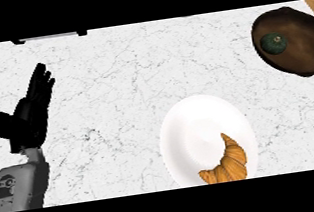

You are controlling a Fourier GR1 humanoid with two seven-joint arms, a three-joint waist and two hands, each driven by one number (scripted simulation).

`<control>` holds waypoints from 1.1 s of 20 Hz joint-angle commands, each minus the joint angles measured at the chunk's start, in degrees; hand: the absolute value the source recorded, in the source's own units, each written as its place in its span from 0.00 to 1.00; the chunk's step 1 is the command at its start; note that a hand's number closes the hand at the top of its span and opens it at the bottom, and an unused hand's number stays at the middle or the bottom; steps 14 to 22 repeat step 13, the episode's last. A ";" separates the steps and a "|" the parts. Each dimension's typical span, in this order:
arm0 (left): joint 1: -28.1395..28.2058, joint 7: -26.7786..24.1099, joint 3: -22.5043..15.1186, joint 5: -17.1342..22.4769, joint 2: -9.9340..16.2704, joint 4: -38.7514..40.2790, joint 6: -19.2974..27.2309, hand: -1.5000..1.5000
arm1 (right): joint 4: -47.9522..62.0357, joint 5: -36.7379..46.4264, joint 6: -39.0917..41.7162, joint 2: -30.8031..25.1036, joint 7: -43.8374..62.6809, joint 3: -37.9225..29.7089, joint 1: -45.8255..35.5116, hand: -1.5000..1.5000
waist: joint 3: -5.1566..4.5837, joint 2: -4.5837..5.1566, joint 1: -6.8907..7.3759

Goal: Pick the squash from the plate and place it in the pan

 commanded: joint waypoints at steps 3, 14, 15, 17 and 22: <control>1.52 -0.63 0.65 0.28 -0.27 -0.71 0.34 0.50 | -2.33 -3.10 12.30 -4.40 -7.53 0.32 8.99 0.00 | -0.10 -0.42 -0.94; 3.29 2.80 0.19 0.54 0.62 -6.07 -0.65 0.50 | -13.05 -7.66 10.09 -0.19 -4.18 4.15 15.94 0.00 | -0.19 -0.70 -1.03; 3.29 2.80 0.19 0.54 0.62 -6.07 -0.65 0.50 | -13.05 -7.66 10.09 -0.19 -4.18 4.15 15.94 0.00 | -0.19 -0.70 -1.03; 3.29 2.80 0.19 0.54 0.62 -6.07 -0.65 0.50 | -13.05 -7.66 10.09 -0.19 -4.18 4.15 15.94 0.00 | -0.19 -0.70 -1.03; 3.29 2.80 0.19 0.54 0.62 -6.07 -0.65 0.50 | -13.05 -7.66 10.09 -0.19 -4.18 4.15 15.94 0.00 | -0.19 -0.70 -1.03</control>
